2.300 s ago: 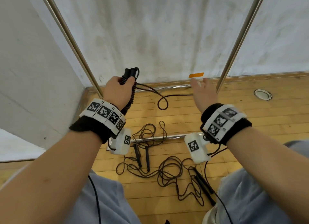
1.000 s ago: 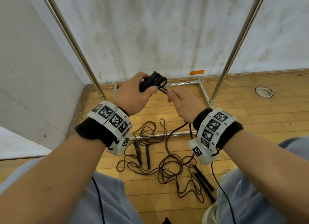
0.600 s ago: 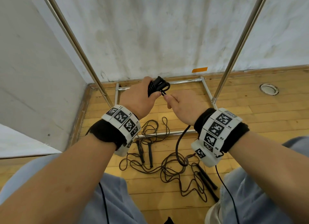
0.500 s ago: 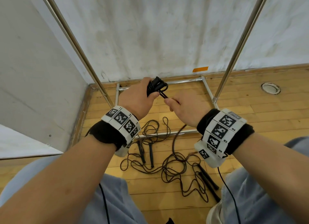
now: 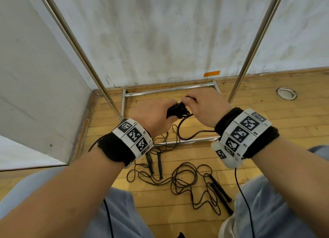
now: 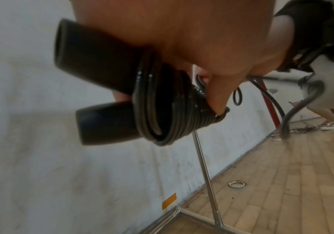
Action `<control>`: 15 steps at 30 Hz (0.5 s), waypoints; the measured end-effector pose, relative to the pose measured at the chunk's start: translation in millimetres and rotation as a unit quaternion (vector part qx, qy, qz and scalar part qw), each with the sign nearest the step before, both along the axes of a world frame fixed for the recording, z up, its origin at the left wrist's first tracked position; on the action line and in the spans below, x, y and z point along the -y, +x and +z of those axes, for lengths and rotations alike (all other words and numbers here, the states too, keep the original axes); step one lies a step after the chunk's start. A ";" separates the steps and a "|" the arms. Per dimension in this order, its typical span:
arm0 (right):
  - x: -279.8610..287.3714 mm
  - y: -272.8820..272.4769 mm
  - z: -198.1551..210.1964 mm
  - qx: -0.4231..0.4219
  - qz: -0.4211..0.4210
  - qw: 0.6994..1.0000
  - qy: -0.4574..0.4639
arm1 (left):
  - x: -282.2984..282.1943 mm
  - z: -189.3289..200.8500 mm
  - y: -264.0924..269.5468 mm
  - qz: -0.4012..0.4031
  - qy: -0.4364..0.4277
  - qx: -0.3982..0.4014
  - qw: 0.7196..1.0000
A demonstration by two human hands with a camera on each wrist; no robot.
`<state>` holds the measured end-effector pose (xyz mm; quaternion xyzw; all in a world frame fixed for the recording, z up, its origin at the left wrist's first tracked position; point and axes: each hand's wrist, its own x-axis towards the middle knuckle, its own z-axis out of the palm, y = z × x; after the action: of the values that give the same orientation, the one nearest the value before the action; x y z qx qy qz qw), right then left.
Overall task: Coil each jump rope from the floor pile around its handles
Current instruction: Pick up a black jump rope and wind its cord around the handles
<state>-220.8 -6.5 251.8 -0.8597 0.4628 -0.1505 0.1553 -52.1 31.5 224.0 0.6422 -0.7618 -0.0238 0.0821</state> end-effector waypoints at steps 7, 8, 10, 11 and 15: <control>13.0 -11.0 9.6 0.067 -0.017 0.997 0.042 | -9.2 9.7 -8.3 -0.047 -0.022 -0.032 0.998; 13.8 -11.3 10.7 0.068 -0.014 0.996 0.046 | -9.4 9.4 -10.1 -0.046 -0.024 -0.027 0.998; 14.9 -11.3 11.2 0.069 -0.013 0.996 0.054 | -10.1 8.9 -13.2 -0.057 -0.027 -0.017 0.998; 15.2 -11.2 10.8 0.074 -0.013 0.995 0.060 | -10.4 9.1 -13.8 -0.067 -0.029 -0.014 0.997; 17.9 -14.9 10.3 0.140 -0.005 0.983 0.116 | -13.2 14.1 -9.3 -0.111 -0.028 -0.029 0.993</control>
<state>-235.7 -24.4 262.1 -0.8042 0.4550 -0.2152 0.3161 -61.5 44.7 238.1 0.5503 -0.8259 -0.0296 0.1191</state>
